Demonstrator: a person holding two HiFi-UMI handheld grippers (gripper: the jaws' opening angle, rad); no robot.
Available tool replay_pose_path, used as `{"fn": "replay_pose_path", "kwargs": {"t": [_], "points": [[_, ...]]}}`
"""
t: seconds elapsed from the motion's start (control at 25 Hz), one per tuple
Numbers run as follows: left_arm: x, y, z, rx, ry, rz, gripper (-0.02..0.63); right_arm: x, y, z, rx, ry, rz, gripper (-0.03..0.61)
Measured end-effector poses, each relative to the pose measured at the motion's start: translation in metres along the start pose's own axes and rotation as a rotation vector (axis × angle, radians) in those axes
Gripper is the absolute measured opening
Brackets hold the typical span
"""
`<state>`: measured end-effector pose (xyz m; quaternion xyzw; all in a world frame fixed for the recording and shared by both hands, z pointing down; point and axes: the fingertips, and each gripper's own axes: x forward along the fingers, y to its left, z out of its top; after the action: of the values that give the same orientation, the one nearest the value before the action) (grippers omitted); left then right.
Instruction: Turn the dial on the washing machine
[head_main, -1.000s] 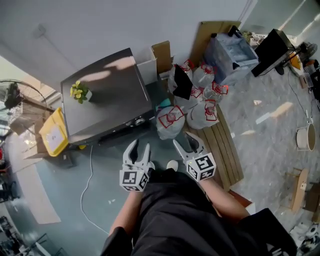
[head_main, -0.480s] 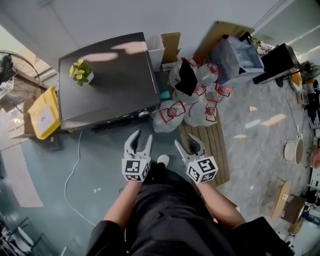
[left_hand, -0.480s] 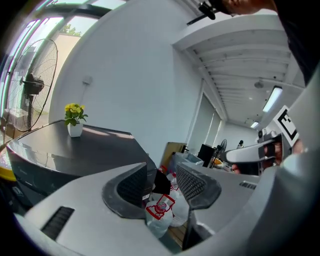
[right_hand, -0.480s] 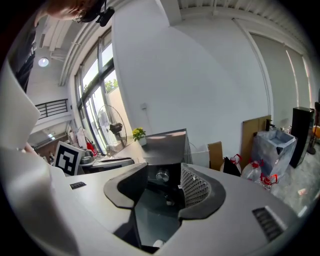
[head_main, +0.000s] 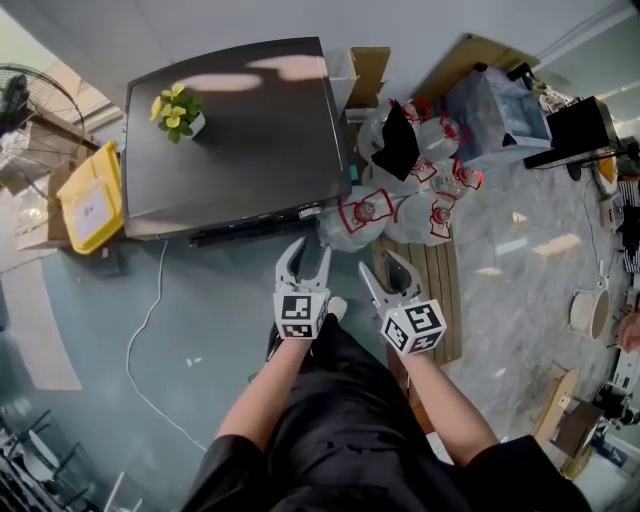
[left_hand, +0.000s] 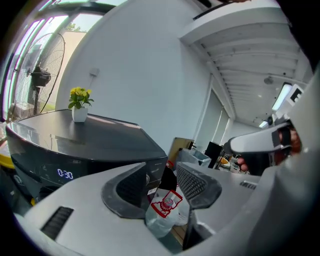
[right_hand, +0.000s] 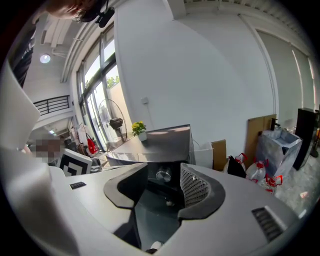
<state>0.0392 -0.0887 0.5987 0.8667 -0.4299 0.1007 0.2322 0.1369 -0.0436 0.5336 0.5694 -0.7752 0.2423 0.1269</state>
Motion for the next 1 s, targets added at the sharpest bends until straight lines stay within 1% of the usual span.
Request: {"fn": "replay_pose_path", "kwargs": {"t": [0.2,0.36,0.52,0.68,0.8,0.92,1.0], "points": [[0.020,0.018,-0.014,-0.032,-0.004,0.062,0.176,0.004,-0.005,-0.014,0.029,0.004,-0.015,0.190],[0.038,0.030,-0.021,-0.088,-0.008,0.107,0.183,-0.003,-0.016,-0.015,0.009,0.011,-0.047,0.190],[0.050,0.041,-0.033,-0.071,0.031,0.134,0.216,-0.015,-0.022,-0.014,0.036,-0.016,-0.108,0.183],[0.062,0.047,-0.041,-0.065,0.052,0.136,0.219,-0.017,-0.025,-0.017,0.068,-0.023,-0.146,0.181],[0.062,0.053,-0.047,-0.074,0.071,0.160,0.225,-0.018,-0.021,-0.011,0.108,-0.046,-0.177,0.181],[0.063,0.056,-0.049,-0.066,0.077,0.185,0.225,-0.017,-0.016,-0.006,0.105,-0.055,-0.184,0.181],[0.067,0.059,-0.051,-0.080,0.080,0.184,0.225,-0.015,-0.016,-0.006,0.099,-0.059,-0.191,0.181]]}}
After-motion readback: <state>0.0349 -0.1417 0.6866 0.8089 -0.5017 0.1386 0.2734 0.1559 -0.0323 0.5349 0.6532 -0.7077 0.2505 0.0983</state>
